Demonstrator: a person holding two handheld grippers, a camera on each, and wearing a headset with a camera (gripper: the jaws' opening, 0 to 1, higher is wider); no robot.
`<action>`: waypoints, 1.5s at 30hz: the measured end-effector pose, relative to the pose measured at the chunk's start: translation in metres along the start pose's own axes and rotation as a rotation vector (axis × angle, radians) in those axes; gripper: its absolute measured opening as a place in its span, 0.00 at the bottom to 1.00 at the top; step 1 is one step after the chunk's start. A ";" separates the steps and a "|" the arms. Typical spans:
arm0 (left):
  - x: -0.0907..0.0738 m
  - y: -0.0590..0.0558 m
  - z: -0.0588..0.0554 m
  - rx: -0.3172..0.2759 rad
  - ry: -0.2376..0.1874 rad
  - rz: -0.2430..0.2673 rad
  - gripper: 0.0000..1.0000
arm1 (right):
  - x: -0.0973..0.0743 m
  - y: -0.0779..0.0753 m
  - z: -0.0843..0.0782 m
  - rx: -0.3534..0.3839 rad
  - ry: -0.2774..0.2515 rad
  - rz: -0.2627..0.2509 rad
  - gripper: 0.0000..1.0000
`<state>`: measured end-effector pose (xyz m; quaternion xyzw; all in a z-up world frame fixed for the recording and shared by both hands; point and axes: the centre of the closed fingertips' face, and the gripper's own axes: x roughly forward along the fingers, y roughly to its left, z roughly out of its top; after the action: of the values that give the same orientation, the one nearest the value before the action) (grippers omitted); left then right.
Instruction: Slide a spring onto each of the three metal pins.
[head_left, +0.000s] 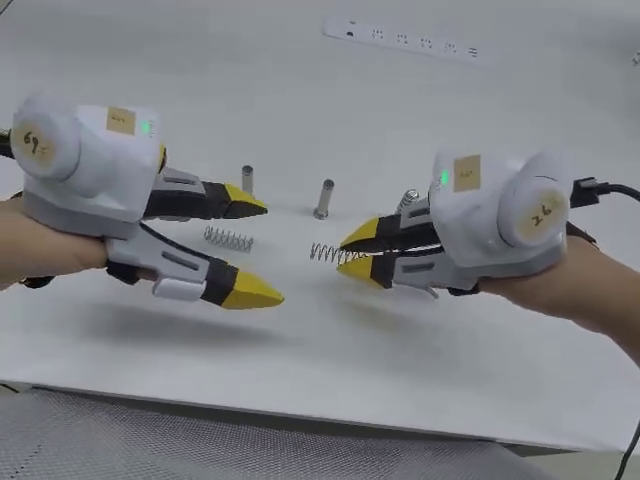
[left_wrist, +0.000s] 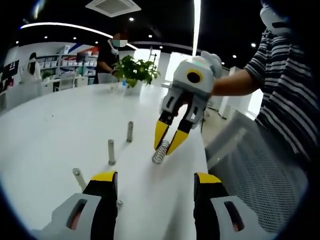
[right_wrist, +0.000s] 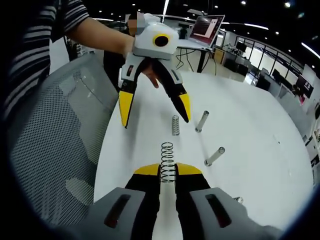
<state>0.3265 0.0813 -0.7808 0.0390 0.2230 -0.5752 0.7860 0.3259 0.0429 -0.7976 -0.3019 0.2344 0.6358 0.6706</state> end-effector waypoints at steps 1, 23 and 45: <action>0.001 0.000 0.002 0.004 -0.006 -0.001 0.54 | 0.000 0.001 0.001 -0.004 0.000 0.002 0.08; 0.022 -0.012 0.025 0.038 -0.076 -0.072 0.23 | -0.009 0.006 0.022 -0.015 -0.052 0.013 0.08; 0.023 -0.020 0.027 0.040 -0.092 -0.090 0.09 | -0.010 0.008 0.028 -0.029 -0.058 0.024 0.08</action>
<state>0.3219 0.0458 -0.7621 0.0180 0.1766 -0.6156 0.7678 0.3153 0.0552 -0.7719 -0.2901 0.2092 0.6556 0.6650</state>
